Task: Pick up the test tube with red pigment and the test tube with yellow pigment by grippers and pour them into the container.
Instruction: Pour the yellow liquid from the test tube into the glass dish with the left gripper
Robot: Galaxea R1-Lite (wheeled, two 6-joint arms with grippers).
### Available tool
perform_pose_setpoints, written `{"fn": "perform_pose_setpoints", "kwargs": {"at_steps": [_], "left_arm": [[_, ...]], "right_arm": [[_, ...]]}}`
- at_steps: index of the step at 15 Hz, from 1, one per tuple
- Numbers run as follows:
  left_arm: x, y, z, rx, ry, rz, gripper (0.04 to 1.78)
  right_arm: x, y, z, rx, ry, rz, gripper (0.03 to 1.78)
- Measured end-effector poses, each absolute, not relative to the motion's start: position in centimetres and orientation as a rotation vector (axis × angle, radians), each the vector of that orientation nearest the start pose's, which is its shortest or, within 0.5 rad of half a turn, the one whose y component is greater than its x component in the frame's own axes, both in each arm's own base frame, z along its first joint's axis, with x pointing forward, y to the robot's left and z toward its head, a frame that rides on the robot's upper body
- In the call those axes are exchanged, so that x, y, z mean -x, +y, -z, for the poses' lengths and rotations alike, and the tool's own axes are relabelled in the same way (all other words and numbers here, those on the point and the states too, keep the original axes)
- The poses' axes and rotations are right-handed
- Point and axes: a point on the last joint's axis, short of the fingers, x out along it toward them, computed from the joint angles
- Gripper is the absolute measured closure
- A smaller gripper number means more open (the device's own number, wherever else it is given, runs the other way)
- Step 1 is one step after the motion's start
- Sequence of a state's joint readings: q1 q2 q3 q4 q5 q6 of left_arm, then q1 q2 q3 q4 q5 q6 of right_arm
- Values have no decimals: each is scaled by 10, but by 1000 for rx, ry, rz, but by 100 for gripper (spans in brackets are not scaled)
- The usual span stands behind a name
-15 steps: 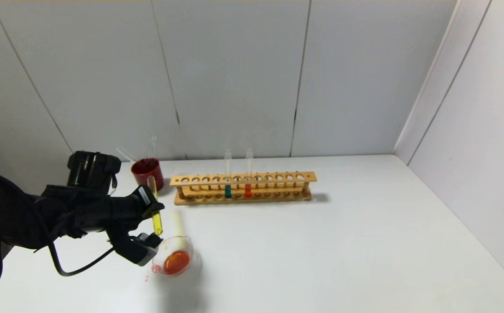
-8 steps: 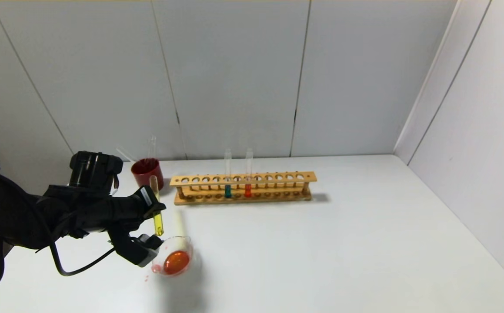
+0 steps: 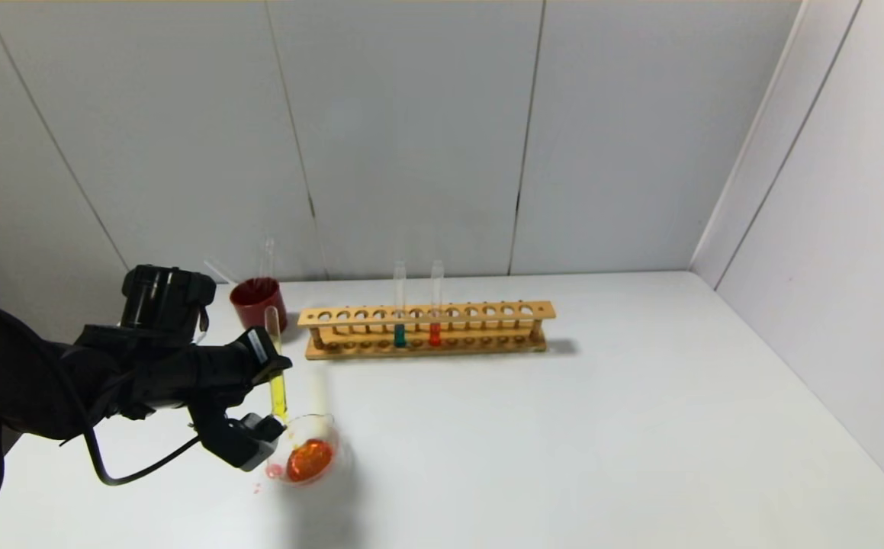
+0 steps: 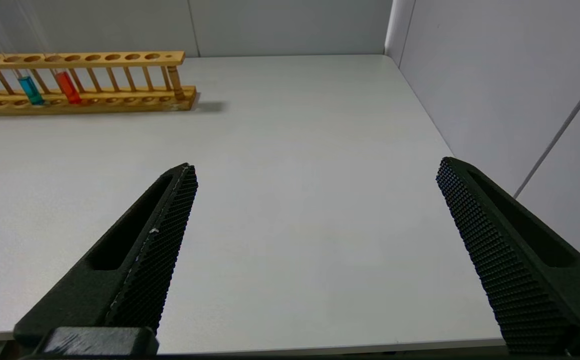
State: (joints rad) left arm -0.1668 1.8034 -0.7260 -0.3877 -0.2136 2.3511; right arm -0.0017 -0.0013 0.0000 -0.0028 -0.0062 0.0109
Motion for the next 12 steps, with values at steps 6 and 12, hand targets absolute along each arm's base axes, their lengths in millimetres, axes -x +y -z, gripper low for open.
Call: {"fn": "perform_pose_setpoints", "kwargs": {"at_steps": [6, 12], "left_arm": [[-289, -60, -110, -2204, -91, 981, 152], [-289, -60, -110, -2225, -88, 978, 152]], "right_arm": [[23, 0, -76, -11, -4, 7, 6], [23, 0, -76, -11, -4, 8, 6]]}}
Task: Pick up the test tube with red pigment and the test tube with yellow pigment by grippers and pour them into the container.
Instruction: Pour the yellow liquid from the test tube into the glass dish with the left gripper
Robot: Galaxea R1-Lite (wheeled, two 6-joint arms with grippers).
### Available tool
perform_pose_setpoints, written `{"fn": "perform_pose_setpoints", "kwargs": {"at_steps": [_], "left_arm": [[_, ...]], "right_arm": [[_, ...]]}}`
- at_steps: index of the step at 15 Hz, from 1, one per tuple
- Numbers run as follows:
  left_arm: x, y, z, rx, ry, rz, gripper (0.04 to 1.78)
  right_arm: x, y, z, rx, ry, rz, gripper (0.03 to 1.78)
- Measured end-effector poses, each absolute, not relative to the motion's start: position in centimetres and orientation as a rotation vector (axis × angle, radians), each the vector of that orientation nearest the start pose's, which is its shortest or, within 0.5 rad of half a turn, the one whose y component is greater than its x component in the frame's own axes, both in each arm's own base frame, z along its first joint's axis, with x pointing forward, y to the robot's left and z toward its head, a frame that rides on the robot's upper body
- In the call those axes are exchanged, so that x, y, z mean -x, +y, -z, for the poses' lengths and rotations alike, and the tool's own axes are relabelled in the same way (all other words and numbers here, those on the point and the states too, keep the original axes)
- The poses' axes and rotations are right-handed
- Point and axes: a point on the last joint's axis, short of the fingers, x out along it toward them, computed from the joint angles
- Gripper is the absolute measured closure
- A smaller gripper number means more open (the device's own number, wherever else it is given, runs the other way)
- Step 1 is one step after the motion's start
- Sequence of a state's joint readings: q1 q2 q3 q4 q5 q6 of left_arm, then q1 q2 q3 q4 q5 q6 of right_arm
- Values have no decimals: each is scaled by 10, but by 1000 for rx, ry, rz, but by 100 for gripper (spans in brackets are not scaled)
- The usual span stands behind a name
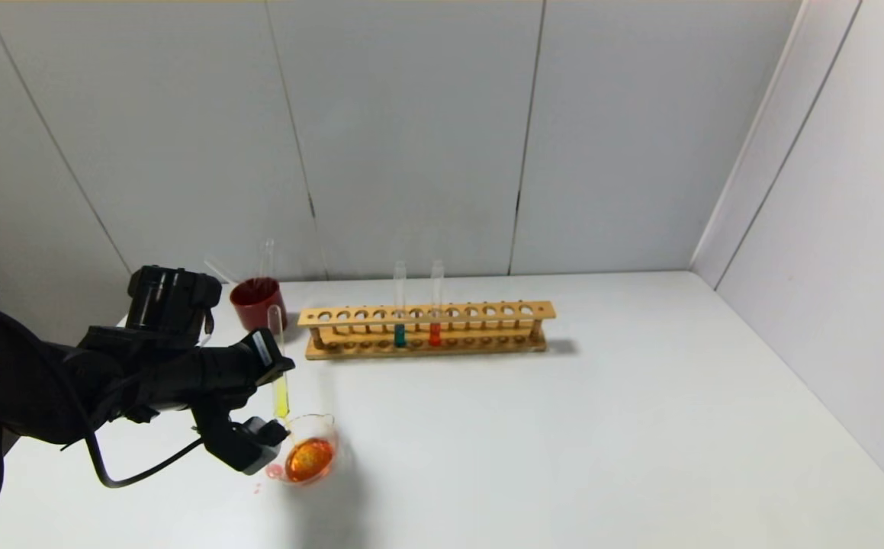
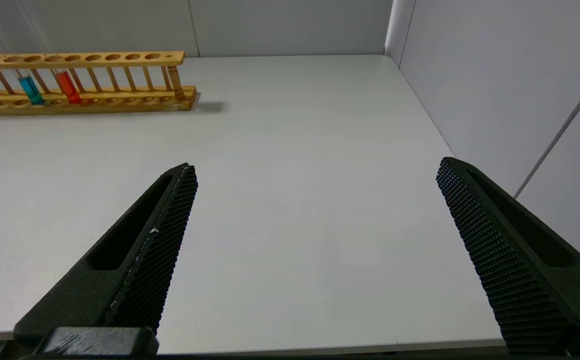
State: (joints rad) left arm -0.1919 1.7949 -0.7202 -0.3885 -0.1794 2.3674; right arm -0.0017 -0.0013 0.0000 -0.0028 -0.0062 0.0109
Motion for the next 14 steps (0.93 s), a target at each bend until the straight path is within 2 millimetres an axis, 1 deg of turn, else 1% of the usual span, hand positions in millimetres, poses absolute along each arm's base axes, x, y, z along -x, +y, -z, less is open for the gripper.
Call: {"fn": "perform_pose_setpoints", "kwargs": {"at_steps": [14], "left_arm": [[-288, -65, -110, -2267, -113, 987, 152]], "right_arm": [[23, 0, -76, -11, -4, 8, 6]]}}
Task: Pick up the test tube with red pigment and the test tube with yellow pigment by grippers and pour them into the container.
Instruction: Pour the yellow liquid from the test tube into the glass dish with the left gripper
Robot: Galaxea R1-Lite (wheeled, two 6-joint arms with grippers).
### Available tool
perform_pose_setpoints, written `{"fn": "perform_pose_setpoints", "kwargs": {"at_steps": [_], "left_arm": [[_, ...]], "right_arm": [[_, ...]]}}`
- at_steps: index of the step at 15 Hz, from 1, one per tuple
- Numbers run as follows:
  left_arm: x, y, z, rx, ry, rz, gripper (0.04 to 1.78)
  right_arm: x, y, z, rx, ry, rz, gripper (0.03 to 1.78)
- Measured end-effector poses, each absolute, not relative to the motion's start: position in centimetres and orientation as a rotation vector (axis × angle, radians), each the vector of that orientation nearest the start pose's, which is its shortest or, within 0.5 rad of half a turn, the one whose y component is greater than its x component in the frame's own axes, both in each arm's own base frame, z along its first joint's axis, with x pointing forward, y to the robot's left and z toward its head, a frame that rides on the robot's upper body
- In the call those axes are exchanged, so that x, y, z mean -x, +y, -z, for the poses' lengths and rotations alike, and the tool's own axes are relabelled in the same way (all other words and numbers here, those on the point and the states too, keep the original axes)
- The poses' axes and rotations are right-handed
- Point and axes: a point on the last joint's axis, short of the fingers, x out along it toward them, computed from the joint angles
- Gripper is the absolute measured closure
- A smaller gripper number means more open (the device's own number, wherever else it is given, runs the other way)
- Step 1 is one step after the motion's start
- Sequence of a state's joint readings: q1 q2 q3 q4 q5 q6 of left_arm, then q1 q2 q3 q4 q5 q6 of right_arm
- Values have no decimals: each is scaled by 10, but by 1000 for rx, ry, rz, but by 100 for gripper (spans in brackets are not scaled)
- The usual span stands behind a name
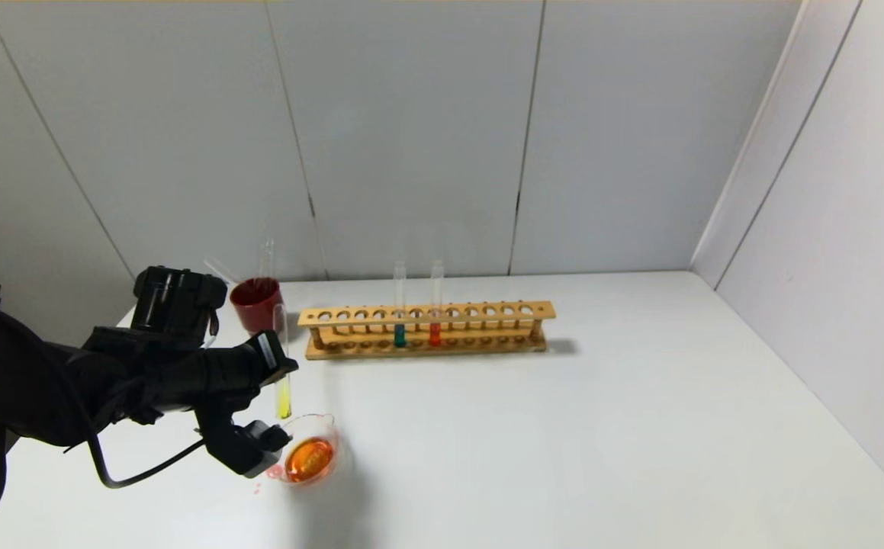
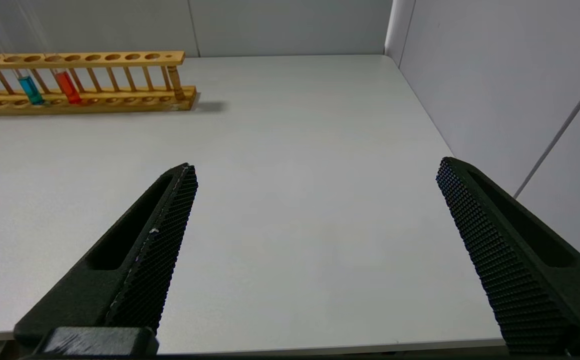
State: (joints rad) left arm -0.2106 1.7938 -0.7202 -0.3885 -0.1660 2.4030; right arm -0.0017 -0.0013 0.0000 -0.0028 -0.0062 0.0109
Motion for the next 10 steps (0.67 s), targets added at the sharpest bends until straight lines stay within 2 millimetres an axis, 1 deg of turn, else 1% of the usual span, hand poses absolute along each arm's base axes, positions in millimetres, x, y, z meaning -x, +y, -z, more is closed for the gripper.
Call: {"fn": "perform_pose_setpoints", "kwargs": {"at_steps": [10], "left_arm": [[-289, -66, -115, -2313, -153, 946, 152]], "right_arm": [[23, 0, -76, -11, -4, 7, 6]]}}
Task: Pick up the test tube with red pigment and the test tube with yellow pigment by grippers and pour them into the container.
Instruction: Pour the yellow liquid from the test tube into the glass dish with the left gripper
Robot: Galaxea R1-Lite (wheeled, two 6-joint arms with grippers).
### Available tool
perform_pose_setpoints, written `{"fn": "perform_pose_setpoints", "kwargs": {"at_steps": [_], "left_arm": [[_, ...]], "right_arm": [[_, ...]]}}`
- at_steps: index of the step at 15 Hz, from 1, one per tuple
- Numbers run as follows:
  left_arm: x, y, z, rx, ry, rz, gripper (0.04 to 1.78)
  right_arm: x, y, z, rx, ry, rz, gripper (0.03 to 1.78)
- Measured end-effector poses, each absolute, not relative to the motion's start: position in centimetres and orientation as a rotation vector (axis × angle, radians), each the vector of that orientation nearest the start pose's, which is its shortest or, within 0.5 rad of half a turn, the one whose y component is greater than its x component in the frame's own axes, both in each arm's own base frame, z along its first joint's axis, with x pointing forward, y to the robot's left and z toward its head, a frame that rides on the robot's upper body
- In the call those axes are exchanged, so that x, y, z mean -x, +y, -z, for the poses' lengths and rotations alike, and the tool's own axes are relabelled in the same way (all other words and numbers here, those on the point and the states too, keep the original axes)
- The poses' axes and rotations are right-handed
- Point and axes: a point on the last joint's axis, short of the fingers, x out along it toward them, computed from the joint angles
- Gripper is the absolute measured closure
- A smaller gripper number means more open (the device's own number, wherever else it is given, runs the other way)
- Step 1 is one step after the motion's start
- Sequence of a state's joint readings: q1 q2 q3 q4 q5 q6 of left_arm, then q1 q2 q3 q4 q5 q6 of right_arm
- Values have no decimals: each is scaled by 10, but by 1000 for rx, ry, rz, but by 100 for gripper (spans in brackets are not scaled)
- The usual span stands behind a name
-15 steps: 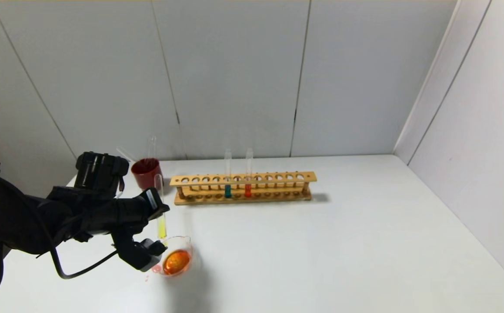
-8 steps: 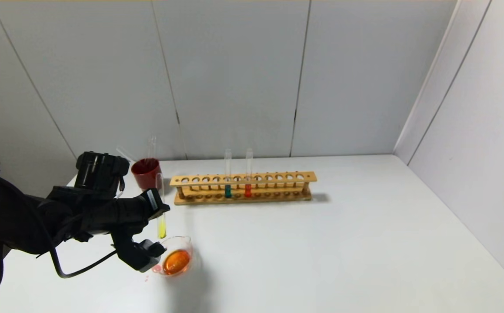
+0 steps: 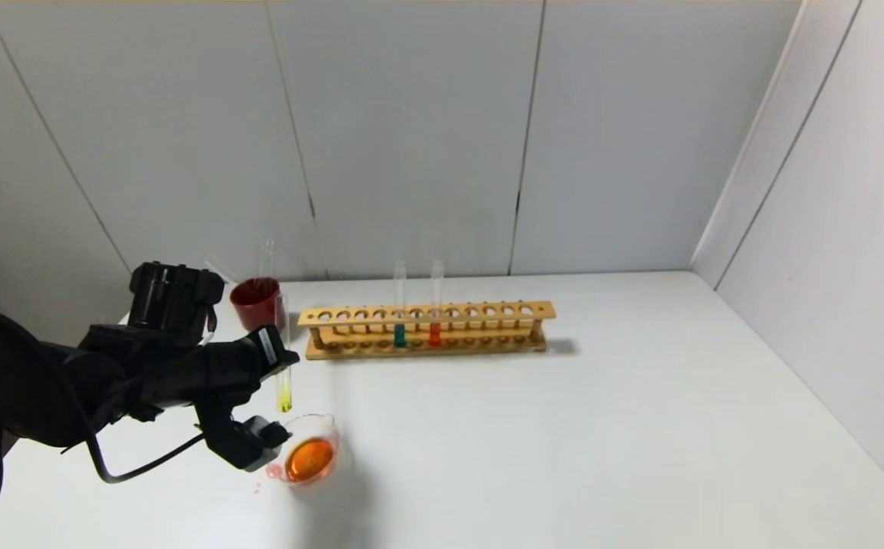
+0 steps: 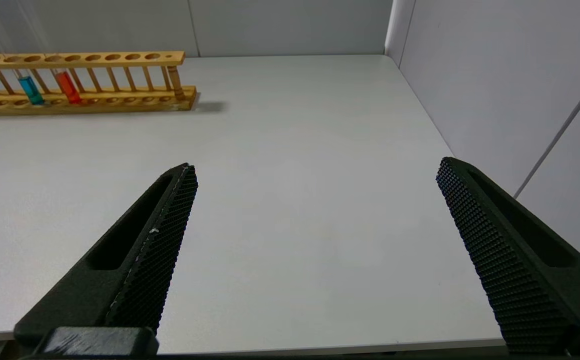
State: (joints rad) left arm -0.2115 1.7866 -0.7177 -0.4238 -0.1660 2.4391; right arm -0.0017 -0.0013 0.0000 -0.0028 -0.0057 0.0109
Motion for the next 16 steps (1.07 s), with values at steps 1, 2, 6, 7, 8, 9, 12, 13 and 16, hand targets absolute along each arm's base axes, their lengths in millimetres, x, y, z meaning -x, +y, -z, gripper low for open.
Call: {"fn": "perform_pose_setpoints", "kwargs": {"at_steps": [1, 2, 6, 7, 8, 9, 12, 13, 16], "left_arm": [[-289, -66, -115, -2313, -153, 946, 152], [-288, -66, -115, -2312, -153, 945, 152], [-288, -66, -116, -2316, -155, 940, 152], [-288, -66, -117, -2316, -157, 939, 152], [-288, -66, -117, -2317, -159, 936, 152], [-287, -65, -118, -2321, -162, 933, 152], [-286, -65, -121, -2343, -176, 925, 152], [-285, -65, -121, -2344, -178, 923, 152], [-284, -65, -124, -2351, -190, 903, 152]], "right_arm": [[23, 0, -76, -11, -4, 7, 6], [23, 0, -76, -11, -4, 7, 6], [23, 0, -76, -11, -4, 7, 6], [23, 0, -76, -11, -4, 8, 6], [23, 0, -76, -11, -4, 8, 6], [23, 0, -76, -11, -4, 8, 6], [23, 0, -76, -11, -4, 8, 6], [23, 0, -76, -11, -4, 7, 6], [23, 0, -76, -11, -4, 7, 6]]}}
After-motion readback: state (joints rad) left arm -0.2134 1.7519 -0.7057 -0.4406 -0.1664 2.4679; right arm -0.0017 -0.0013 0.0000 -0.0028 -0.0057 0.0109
